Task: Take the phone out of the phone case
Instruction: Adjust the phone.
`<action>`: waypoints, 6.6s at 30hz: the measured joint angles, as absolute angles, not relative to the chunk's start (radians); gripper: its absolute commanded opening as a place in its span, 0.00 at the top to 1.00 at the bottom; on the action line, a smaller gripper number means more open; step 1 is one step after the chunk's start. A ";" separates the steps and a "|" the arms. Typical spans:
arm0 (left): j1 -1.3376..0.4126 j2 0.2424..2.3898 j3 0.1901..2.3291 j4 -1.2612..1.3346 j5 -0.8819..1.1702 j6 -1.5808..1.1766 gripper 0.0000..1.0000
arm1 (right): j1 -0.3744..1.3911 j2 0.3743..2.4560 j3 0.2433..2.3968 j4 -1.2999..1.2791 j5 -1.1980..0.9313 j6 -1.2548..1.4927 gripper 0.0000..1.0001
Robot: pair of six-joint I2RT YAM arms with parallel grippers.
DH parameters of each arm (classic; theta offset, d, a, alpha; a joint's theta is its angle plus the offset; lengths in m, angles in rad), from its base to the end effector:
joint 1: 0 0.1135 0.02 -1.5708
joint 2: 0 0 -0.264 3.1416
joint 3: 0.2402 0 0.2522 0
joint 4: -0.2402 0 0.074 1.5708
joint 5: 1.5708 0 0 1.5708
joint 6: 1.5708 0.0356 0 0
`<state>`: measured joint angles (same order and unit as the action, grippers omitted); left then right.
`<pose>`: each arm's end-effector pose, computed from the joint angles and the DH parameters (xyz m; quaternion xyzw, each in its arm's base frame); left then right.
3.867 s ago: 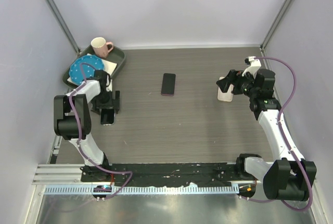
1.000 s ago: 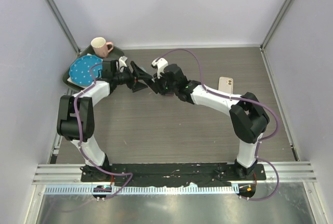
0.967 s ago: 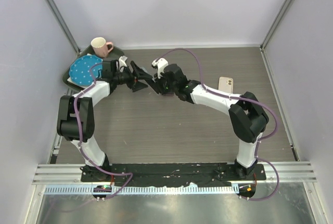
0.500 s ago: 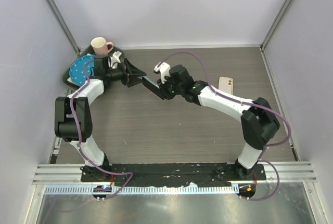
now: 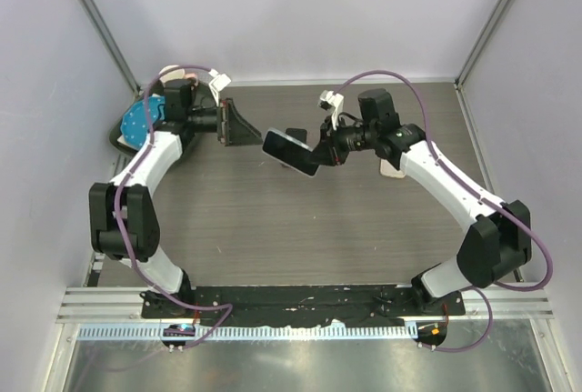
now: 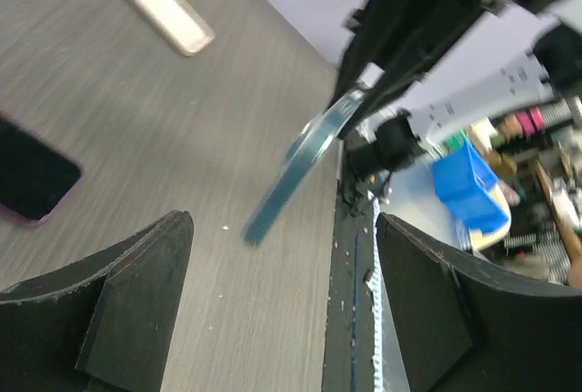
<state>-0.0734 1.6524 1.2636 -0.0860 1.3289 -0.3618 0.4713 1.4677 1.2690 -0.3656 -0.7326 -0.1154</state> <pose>0.3608 -0.0612 0.3016 0.2214 0.7112 -0.6025 0.2868 0.2829 0.1709 0.3328 -0.4019 0.7330 0.3885 0.3876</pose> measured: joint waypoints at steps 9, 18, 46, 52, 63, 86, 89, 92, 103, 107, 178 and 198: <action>-0.252 1.613 1.155 0.191 1.461 -0.437 0.10 | 0.459 1.545 1.324 -0.717 -0.991 -0.315 0.99; -0.289 1.747 1.016 1.109 1.486 -1.302 0.12 | 0.458 1.554 1.436 -0.942 -0.957 -0.473 0.99; -0.266 1.232 1.174 0.106 1.084 -0.363 0.00 | 0.437 1.343 1.452 -1.063 -0.886 -0.581 0.99; -0.355 1.234 1.081 -0.107 0.911 -0.223 0.00 | 0.437 1.339 1.440 -1.063 -0.864 -0.579 0.99; -0.422 1.175 1.163 -0.350 1.002 0.044 0.00 | 0.440 1.388 1.458 -1.209 -0.852 -0.753 0.99; -0.581 1.294 1.163 -0.619 0.978 0.294 0.13 | 0.553 1.460 1.523 -1.116 -0.821 -0.700 0.99; -0.581 1.295 1.160 -0.635 0.984 0.311 0.31 | 0.552 1.471 1.523 -1.111 -0.812 -0.700 0.99; -0.582 1.295 1.156 -0.643 0.983 0.329 0.57 | 0.552 1.473 1.523 -1.115 -0.813 -0.704 0.99; -0.583 1.296 1.146 -0.641 0.983 0.348 0.50 | 0.561 1.478 1.531 -1.142 -0.831 -0.704 0.99; -0.585 1.296 1.143 -0.641 0.985 0.348 0.53 | 0.559 1.484 1.534 -1.139 -0.830 -0.702 0.99; -0.392 1.249 0.905 0.339 1.187 -0.611 1.00 | 0.281 1.293 0.814 0.979 -1.032 1.006 0.47; -0.392 1.248 0.894 0.316 1.196 -0.558 1.00 | 0.332 1.385 0.847 1.147 -1.033 1.188 0.74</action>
